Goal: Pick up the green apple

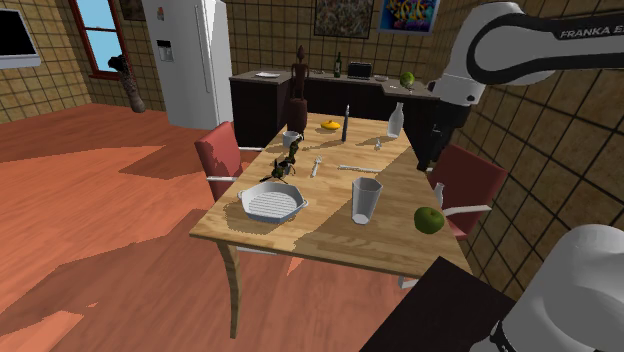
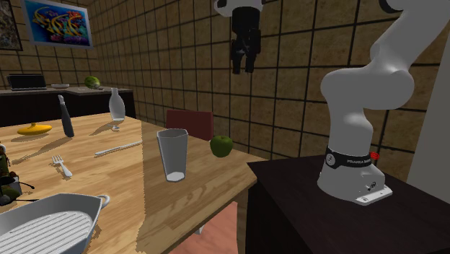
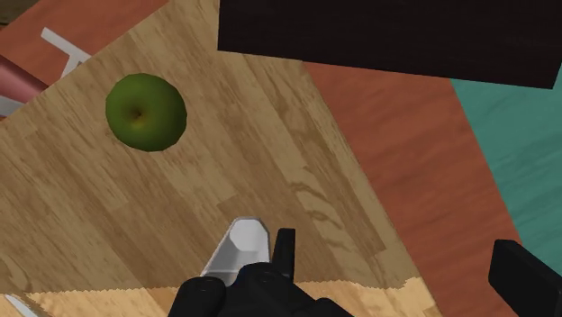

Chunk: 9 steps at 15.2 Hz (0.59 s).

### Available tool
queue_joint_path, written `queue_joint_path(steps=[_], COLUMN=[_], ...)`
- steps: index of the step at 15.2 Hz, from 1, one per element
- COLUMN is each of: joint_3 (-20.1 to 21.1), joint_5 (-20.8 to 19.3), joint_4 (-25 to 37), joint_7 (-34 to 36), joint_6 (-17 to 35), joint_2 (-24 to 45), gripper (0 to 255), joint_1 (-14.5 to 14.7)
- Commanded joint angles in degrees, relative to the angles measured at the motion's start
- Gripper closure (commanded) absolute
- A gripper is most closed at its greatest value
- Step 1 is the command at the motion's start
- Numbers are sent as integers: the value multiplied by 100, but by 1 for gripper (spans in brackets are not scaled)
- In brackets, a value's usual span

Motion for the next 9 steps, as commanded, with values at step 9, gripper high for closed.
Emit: queue_joint_path(steps=[9], joint_3=[-1151], joint_5=[-649], joint_4=[-438], joint_7=[-1318], joint_6=[1283], joint_2=[999], gripper=[0], joint_1=[-320])
